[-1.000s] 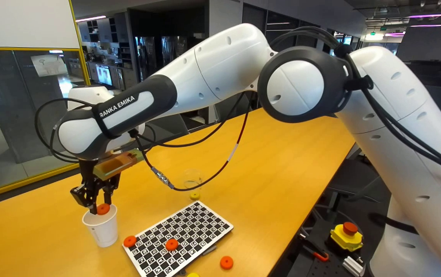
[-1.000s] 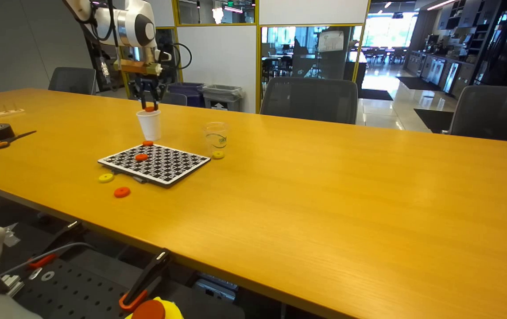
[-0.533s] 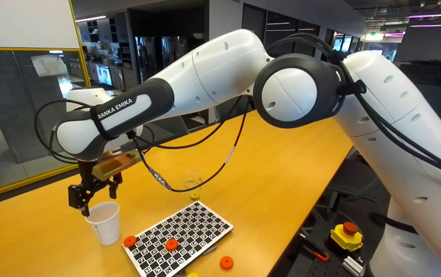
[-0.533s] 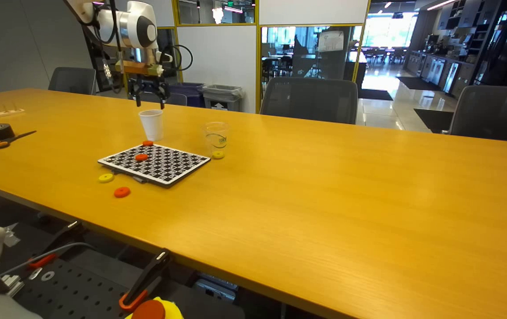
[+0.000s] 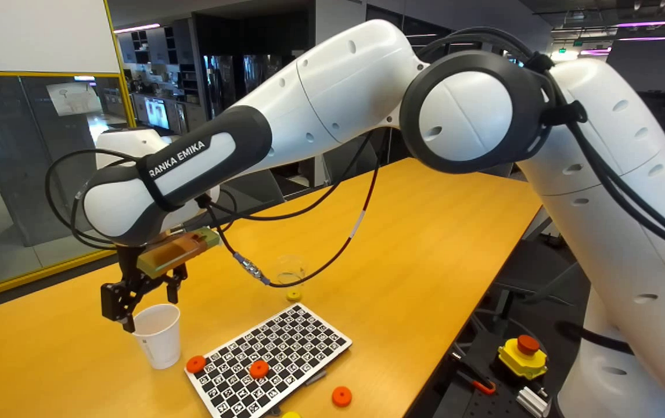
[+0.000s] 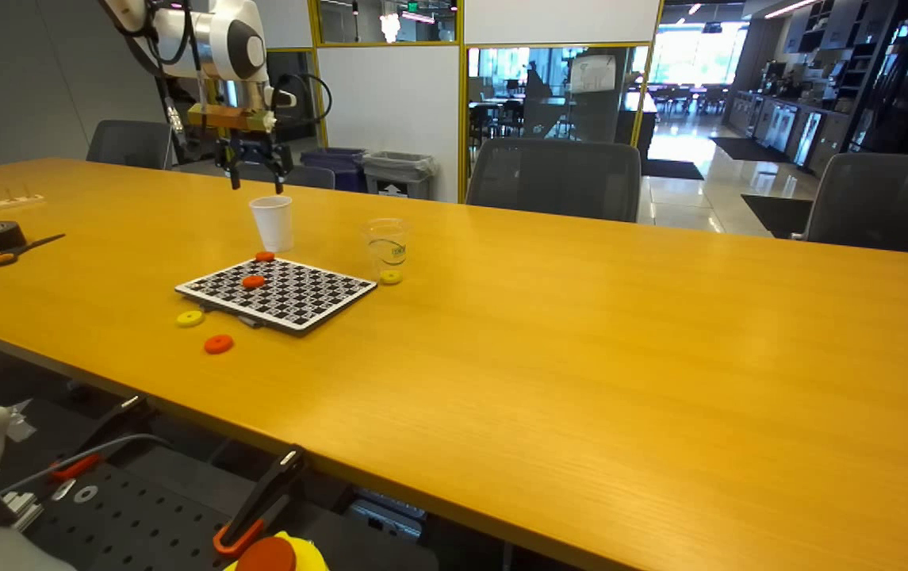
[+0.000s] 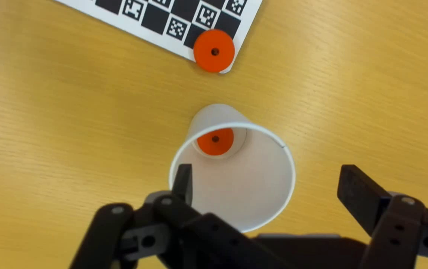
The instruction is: Put the yellow objects inside the transparent cup and the orange objects inside the white cup.
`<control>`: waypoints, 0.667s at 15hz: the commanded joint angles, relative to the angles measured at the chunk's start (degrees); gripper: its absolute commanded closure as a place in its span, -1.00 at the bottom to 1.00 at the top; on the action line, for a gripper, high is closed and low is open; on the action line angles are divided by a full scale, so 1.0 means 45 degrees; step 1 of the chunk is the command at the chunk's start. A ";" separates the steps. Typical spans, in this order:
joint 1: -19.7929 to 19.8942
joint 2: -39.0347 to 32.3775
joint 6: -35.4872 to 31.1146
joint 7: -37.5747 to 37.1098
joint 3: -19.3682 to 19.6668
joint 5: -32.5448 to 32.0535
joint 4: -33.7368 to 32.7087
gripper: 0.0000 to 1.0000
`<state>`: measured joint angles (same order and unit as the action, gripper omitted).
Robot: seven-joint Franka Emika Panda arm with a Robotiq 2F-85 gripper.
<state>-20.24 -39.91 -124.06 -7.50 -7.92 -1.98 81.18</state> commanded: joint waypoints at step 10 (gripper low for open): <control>-0.0302 0.1354 -0.1675 -0.2274 0.0609 -0.0759 0.3953 -1.00</control>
<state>-20.73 -33.15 -130.18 -14.91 -6.55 -3.08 98.76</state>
